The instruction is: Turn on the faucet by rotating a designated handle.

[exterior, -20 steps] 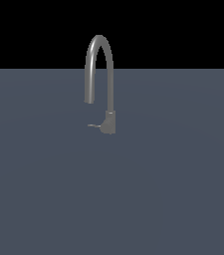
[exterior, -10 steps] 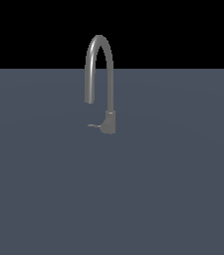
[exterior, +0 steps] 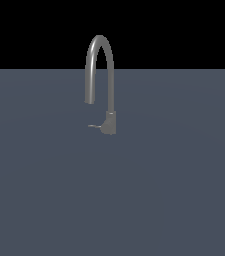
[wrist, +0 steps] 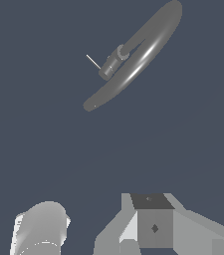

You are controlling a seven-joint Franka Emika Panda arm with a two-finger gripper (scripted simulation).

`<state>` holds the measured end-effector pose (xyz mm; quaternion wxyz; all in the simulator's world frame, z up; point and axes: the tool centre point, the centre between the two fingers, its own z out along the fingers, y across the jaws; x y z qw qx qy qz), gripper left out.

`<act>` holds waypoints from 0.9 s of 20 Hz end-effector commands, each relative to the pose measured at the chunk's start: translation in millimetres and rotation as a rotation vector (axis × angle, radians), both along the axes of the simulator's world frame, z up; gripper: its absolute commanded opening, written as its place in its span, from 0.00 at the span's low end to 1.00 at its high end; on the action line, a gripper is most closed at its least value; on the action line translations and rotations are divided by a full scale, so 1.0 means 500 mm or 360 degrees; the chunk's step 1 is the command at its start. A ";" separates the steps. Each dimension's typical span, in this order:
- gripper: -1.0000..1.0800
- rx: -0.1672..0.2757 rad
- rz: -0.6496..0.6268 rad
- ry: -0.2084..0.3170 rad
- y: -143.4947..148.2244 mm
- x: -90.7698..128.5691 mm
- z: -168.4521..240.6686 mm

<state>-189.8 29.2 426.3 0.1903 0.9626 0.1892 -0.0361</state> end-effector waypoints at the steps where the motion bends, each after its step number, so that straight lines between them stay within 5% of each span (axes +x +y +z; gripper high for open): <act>1: 0.00 -0.0112 0.0125 0.0015 0.014 0.025 -0.023; 18: 0.00 -0.0726 0.0791 0.0093 0.085 0.138 -0.170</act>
